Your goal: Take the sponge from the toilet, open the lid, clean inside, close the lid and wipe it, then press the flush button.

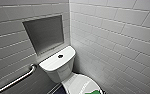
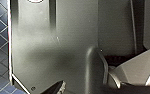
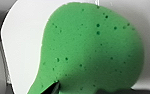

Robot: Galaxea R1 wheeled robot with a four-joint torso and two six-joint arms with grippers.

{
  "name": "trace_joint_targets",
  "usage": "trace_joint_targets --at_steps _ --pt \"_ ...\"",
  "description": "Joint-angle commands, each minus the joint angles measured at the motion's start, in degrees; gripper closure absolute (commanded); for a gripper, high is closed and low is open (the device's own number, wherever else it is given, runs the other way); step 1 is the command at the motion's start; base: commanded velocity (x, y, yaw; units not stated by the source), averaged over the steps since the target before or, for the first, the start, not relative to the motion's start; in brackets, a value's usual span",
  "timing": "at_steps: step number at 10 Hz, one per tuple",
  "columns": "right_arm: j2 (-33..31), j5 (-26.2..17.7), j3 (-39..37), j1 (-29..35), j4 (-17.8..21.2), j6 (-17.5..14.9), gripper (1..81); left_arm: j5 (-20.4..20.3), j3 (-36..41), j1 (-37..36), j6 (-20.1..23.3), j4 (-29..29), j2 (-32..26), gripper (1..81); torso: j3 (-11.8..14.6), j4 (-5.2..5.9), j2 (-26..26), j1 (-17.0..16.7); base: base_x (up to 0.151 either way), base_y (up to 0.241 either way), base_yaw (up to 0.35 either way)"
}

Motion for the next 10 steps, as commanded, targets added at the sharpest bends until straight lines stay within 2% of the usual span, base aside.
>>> trace_joint_targets --at_steps 1,2,5,7,10 --pt "-0.5 -4.3 1.0 6.8 0.4 -0.3 1.0 4.4 0.3 0.1 -0.1 -0.2 -0.1 1.0 0.2 0.0 0.0 0.0 0.0 0.0 0.0" --pt "-0.5 -4.3 1.8 6.9 0.4 -0.4 1.0 4.2 0.0 0.1 -0.1 -0.2 0.0 1.0 -1.4 0.0 0.0 0.0 0.0 0.0 0.0" --pt "0.6 -3.4 1.0 5.4 -1.0 -1.4 1.0 4.5 -0.2 0.1 -0.1 -0.1 0.1 1.0 -2.5 0.0 0.0 0.0 0.0 0.0 0.0" --pt "1.9 1.7 1.9 4.2 -3.2 -3.7 1.0 4.7 -0.2 0.4 0.0 -0.1 0.0 1.0 -2.5 0.0 0.0 0.0 0.0 0.0 0.0" --pt "2.2 7.1 4.7 3.1 -8.8 -4.0 1.0 4.7 -0.2 0.5 -0.1 -0.2 0.0 1.0 -2.5 -0.02 0.0 0.0 0.0 0.0 0.0"
